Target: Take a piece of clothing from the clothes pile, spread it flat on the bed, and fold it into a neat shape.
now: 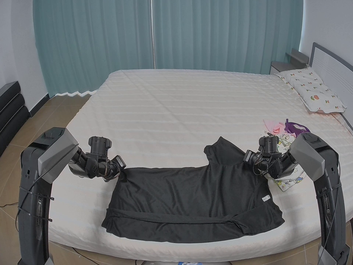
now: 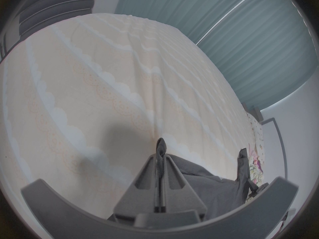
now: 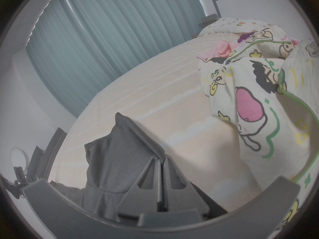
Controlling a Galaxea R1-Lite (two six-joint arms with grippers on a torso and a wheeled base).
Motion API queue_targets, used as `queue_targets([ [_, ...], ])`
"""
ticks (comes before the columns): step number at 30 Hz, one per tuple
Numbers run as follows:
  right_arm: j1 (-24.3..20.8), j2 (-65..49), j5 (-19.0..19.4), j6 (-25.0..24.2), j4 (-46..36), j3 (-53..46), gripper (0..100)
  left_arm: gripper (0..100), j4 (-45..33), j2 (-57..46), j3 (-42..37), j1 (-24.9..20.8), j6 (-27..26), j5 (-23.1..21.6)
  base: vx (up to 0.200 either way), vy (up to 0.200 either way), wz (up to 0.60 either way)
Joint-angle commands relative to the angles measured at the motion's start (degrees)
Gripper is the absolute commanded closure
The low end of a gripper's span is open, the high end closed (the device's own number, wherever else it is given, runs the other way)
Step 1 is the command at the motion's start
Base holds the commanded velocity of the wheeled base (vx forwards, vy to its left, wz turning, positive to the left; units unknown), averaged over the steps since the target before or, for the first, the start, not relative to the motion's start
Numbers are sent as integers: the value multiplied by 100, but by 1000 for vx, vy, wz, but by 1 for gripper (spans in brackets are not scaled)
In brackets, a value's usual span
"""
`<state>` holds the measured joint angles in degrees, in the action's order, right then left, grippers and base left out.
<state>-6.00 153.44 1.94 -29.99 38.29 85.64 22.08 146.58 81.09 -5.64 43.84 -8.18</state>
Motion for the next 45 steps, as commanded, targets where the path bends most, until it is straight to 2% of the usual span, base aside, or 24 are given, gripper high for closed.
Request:
queue_targets([
  [1,20,-201,-9,-86,135,-223,100,100,25,-15,170,63,169,36,0,0,0],
  [9,55,-227,-18,-95,741,-513,100,100,86,-191,100,204,362,132,0,0,0],
  [19,108,-245,-53,-104,943,-680,100,100,77,-209,-6,274,354,431,0,0,0],
  [28,108,-262,-88,-112,1313,-856,100,100,104,-226,-85,274,345,422,0,0,0],
  [32,125,-675,70,-156,1374,-1278,100,100,113,-437,-287,266,327,317,0,0,0],
  [37,116,-1088,281,-534,1603,-1691,100,100,113,-560,-322,274,336,194,0,0,0],
  [45,160,-1132,219,-578,2156,-2095,100,100,244,-692,-524,266,345,115,0,0,0],
])
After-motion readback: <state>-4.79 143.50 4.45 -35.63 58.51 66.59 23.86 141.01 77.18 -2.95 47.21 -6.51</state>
